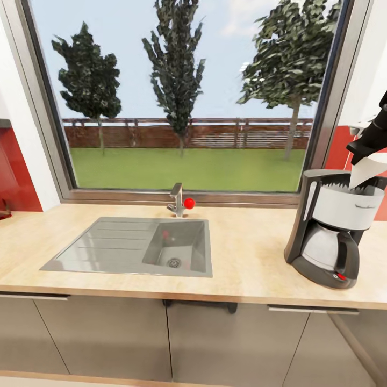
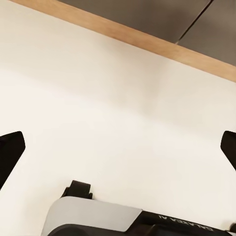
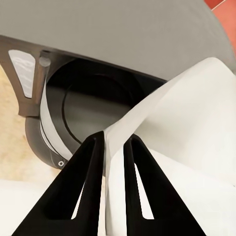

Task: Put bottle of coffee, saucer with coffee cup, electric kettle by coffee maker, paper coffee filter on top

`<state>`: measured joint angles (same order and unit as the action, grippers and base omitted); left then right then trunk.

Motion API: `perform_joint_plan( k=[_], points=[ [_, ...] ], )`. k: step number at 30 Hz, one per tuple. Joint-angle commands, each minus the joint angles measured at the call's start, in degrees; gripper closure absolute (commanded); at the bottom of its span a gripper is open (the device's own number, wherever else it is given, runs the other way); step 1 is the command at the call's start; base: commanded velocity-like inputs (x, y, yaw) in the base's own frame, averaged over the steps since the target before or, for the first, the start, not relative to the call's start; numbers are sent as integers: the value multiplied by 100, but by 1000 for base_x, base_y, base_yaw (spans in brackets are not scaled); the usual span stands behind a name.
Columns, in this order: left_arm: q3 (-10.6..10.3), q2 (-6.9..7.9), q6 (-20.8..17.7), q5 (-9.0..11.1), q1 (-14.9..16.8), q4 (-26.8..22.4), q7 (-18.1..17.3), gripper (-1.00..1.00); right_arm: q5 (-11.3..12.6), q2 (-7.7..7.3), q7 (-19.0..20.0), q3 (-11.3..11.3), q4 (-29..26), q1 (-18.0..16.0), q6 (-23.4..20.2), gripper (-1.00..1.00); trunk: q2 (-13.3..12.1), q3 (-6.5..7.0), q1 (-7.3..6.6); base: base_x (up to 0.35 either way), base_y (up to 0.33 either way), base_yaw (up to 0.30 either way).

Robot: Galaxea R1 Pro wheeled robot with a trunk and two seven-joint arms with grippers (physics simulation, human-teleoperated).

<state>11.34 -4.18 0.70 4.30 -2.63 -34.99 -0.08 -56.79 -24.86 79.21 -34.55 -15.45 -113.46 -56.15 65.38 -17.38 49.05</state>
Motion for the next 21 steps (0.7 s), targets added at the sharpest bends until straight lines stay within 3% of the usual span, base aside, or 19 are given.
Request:
perform_joint_plan(
  k=[1, 10, 15, 21],
  points=[
    [8, -4, 5, 45, -1, -7, -1, -100, -51, -2, 52, 9, -11, -1, -64, 100, 45, -24, 23, 0, 0, 0],
    [8, -4, 7, 45, -1, -7, -1, -100, -51, -7, 51, 9, -5, -1, -63, 100, 126, -60, 67, 0, 0, 0],
    [8, -4, 3, 45, -1, -7, 1, -100, -51, -9, 51, 9, -6, -1, -63, 100, 326, -150, 177, 0, 0, 0],
    [8, -4, 7, 45, -1, -7, 0, -100, -51, -10, 46, 9, -3, -1, -63, 100, 326, -150, 177, 0, 0, 0]
  ],
)
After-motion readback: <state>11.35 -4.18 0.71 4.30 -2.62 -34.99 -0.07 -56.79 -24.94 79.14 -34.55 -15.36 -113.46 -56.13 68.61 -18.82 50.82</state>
